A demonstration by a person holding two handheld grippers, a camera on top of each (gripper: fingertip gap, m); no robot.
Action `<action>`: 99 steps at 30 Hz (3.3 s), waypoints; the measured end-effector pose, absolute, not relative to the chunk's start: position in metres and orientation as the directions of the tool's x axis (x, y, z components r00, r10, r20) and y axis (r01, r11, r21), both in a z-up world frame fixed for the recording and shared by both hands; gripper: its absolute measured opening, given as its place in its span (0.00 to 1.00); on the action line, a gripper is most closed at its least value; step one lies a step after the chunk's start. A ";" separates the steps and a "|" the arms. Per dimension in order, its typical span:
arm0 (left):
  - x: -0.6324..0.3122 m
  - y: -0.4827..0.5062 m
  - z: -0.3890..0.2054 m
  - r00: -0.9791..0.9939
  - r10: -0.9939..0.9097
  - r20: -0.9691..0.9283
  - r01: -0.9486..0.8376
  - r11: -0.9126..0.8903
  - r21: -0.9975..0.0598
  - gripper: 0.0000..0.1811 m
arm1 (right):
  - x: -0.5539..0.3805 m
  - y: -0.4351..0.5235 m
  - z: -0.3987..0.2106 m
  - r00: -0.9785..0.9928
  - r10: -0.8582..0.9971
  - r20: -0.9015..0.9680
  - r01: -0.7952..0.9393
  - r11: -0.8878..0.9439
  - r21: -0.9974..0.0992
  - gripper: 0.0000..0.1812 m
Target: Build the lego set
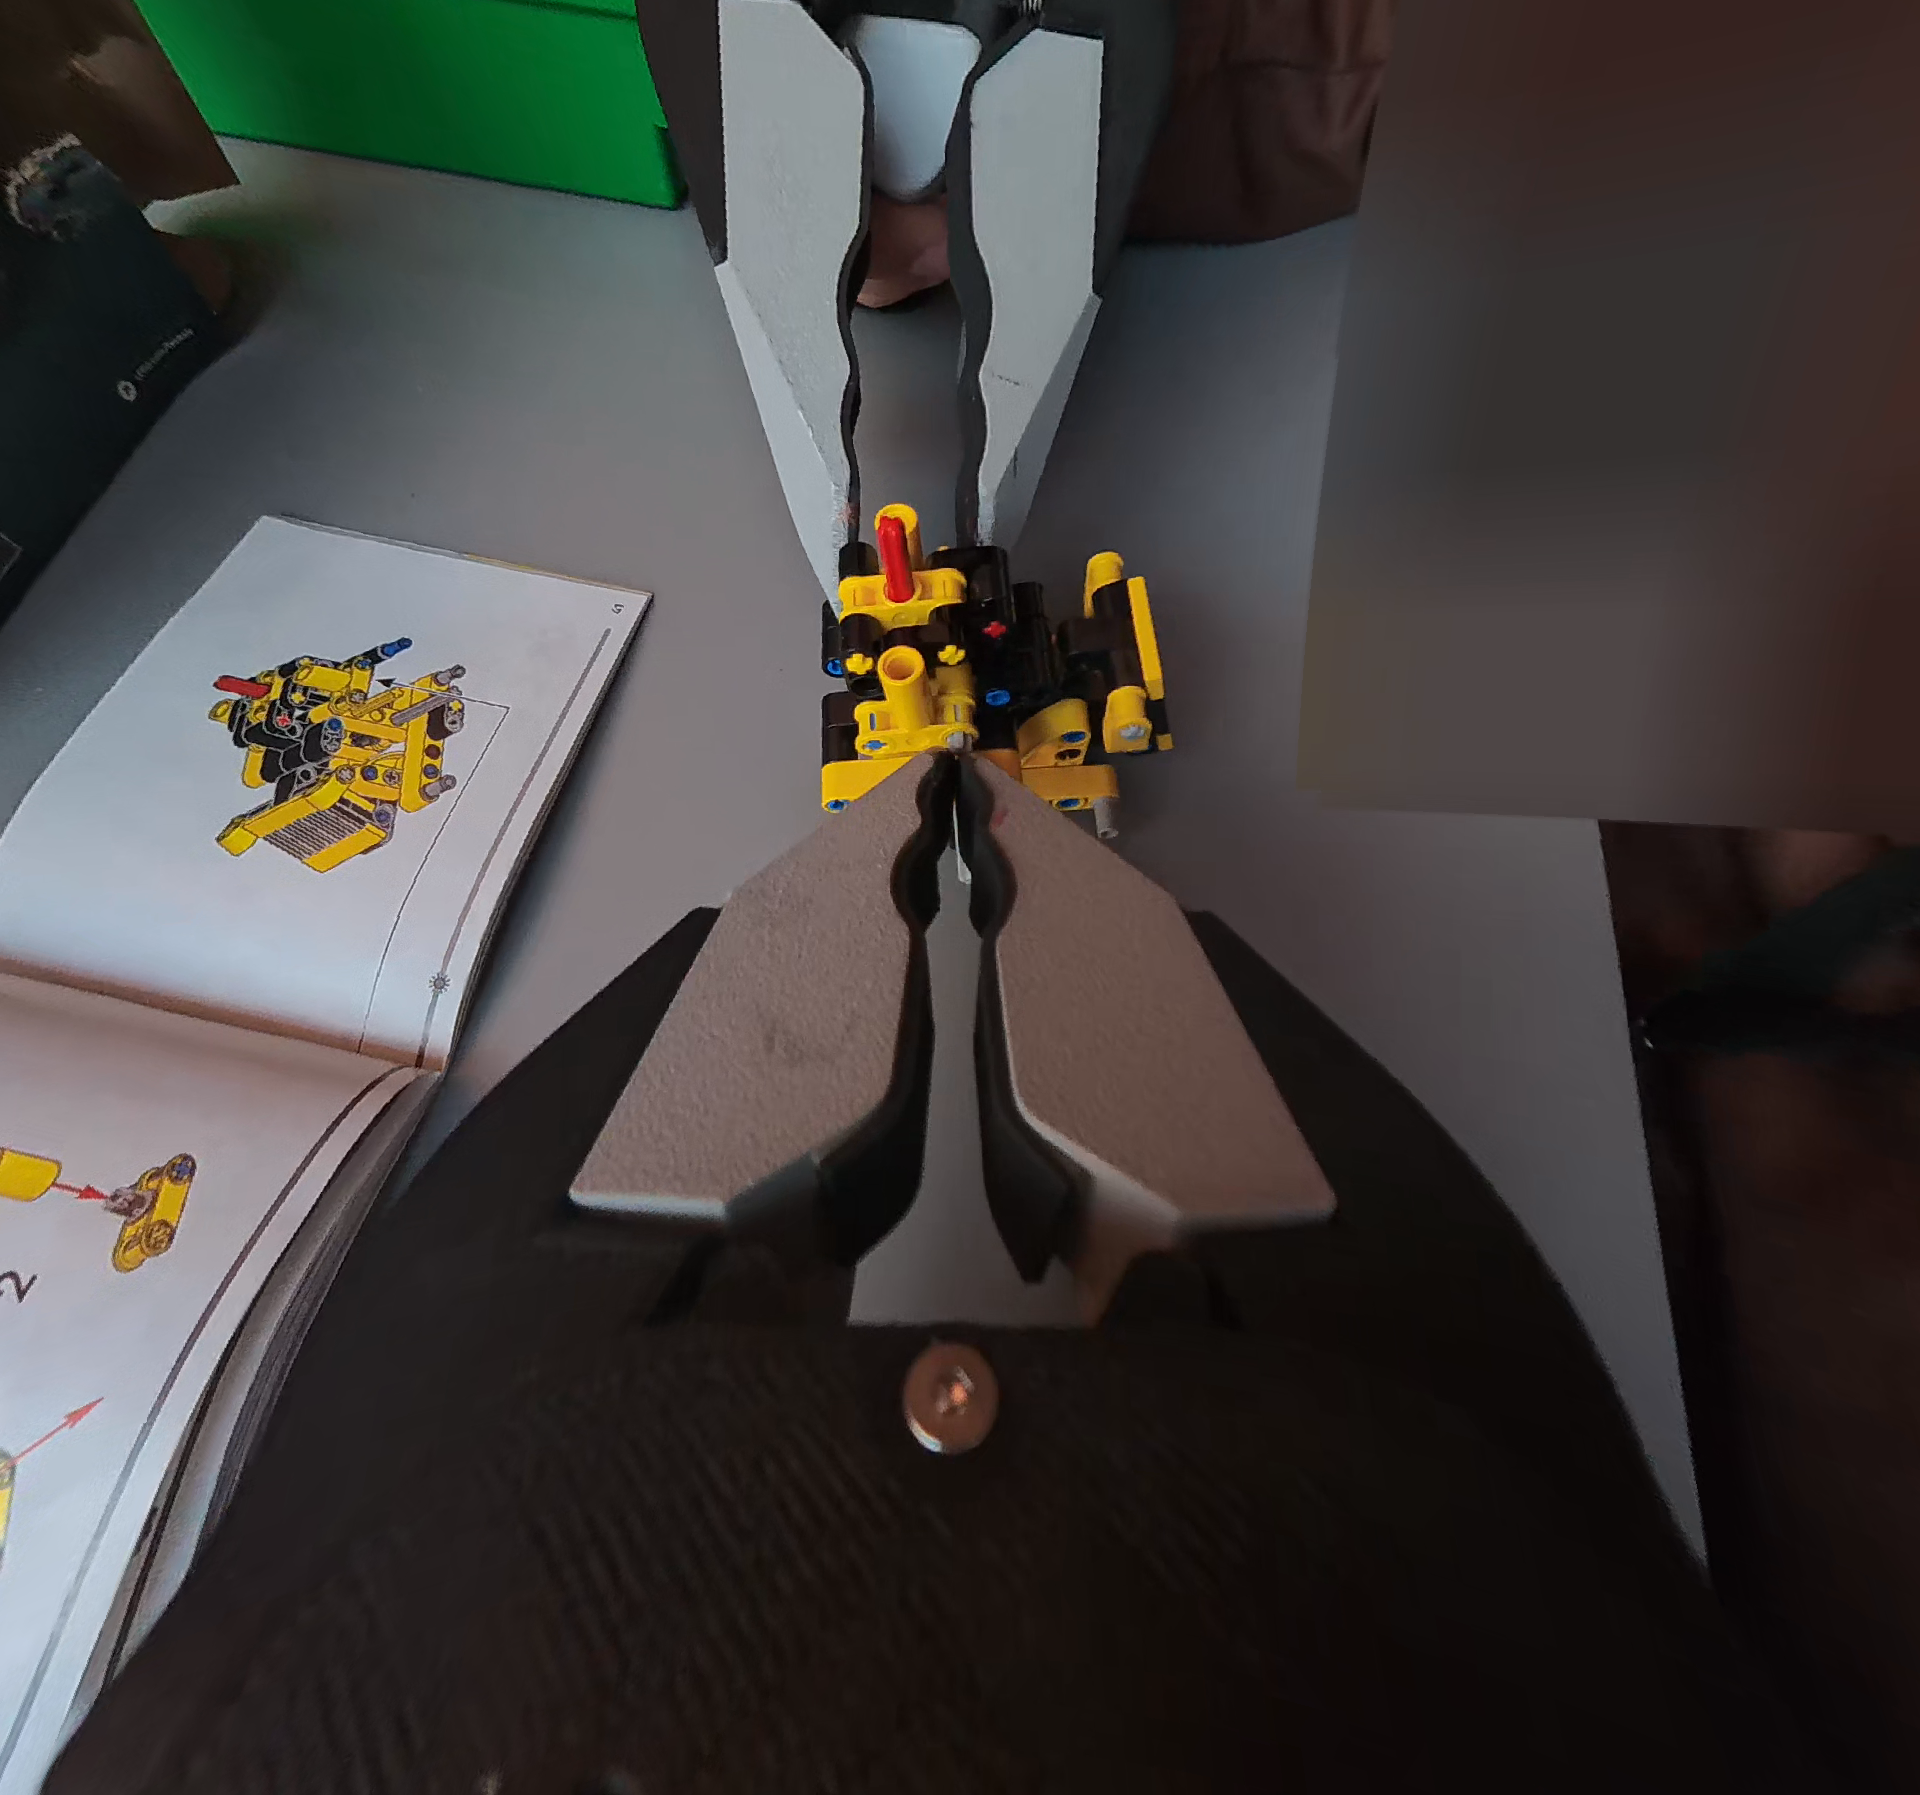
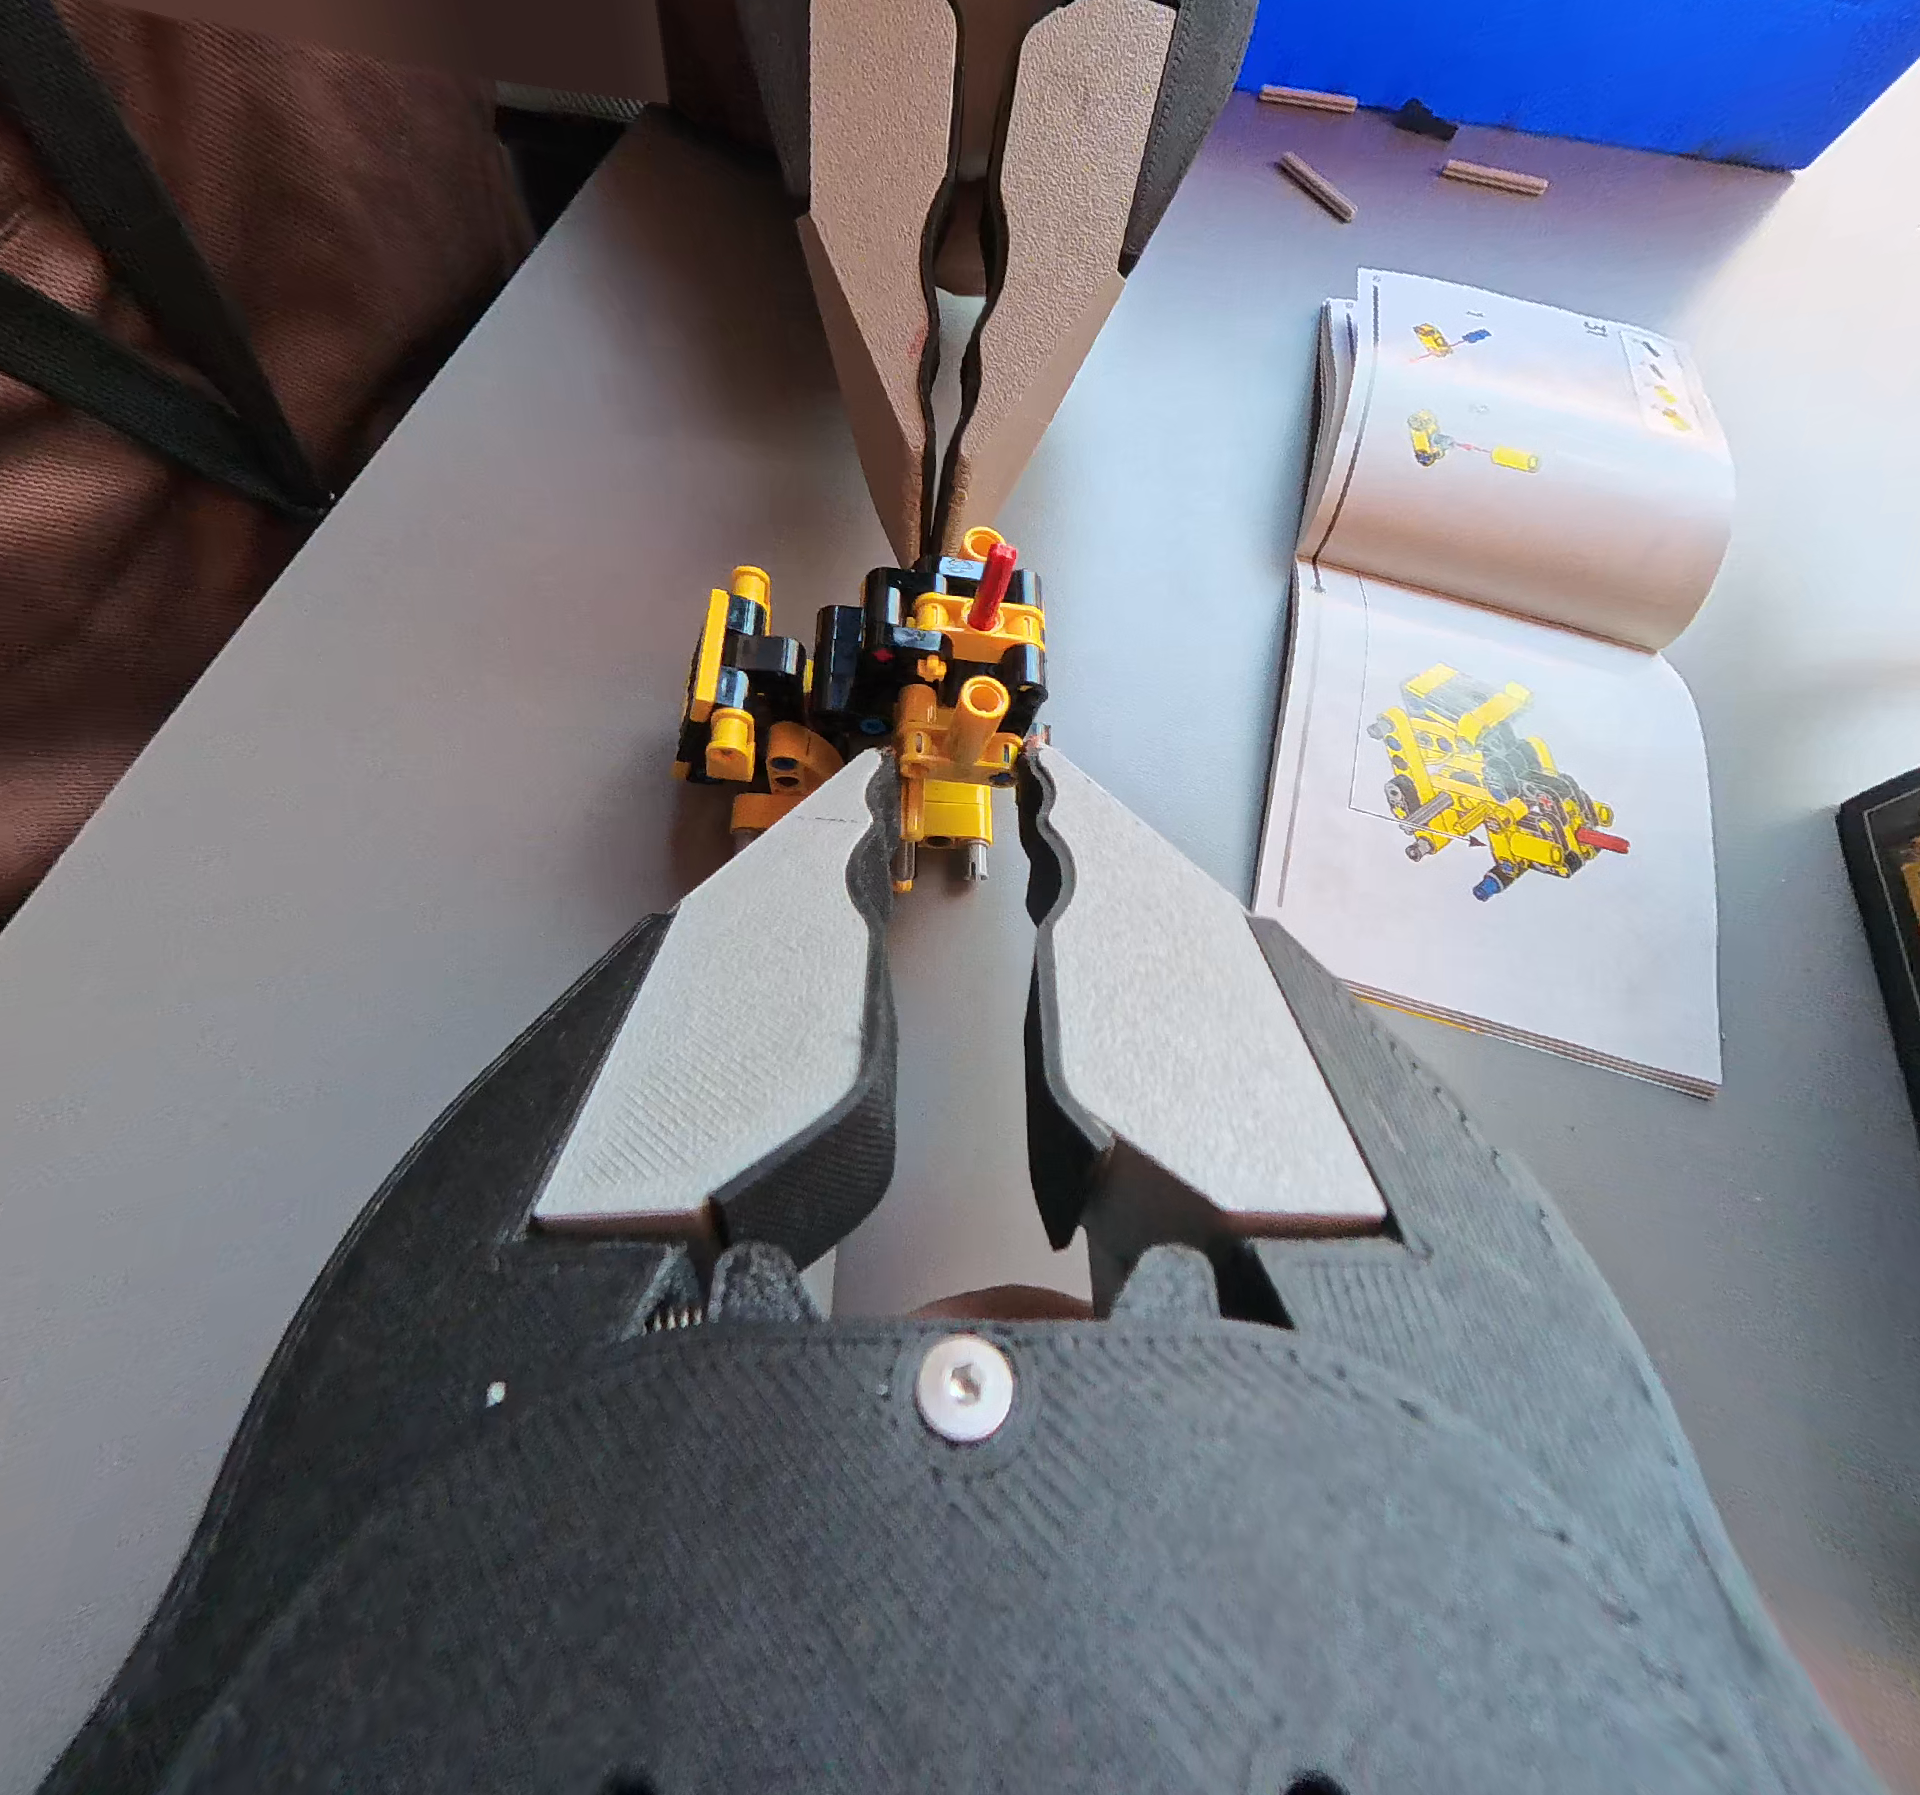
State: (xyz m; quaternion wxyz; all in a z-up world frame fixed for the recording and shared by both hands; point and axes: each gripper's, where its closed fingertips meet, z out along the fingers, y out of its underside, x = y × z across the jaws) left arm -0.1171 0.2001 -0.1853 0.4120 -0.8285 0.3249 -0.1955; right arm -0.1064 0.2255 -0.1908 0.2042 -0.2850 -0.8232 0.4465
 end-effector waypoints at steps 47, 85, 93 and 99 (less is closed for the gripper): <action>-0.111 0.206 -0.185 0.656 -0.736 0.170 -0.317 -0.472 -0.823 0.00 | -0.102 0.231 -0.187 -0.768 0.640 -0.008 0.325 0.379 -0.867 0.12; -0.105 0.203 -0.185 0.637 -0.744 0.202 -0.280 -0.468 -0.838 0.00 | -0.088 0.233 -0.190 -0.780 0.626 -0.010 0.340 0.410 -0.846 0.00; -0.102 0.201 -0.185 0.637 -0.744 0.203 -0.280 -0.469 -0.838 0.00 | -0.093 0.237 -0.194 -0.760 0.649 0.036 0.330 0.433 -0.839 0.08; -0.113 0.213 -0.186 0.701 -0.699 0.139 -0.287 -0.455 -0.843 0.00 | -0.088 0.229 -0.195 -0.783 0.622 0.005 0.338 0.433 -0.836 0.01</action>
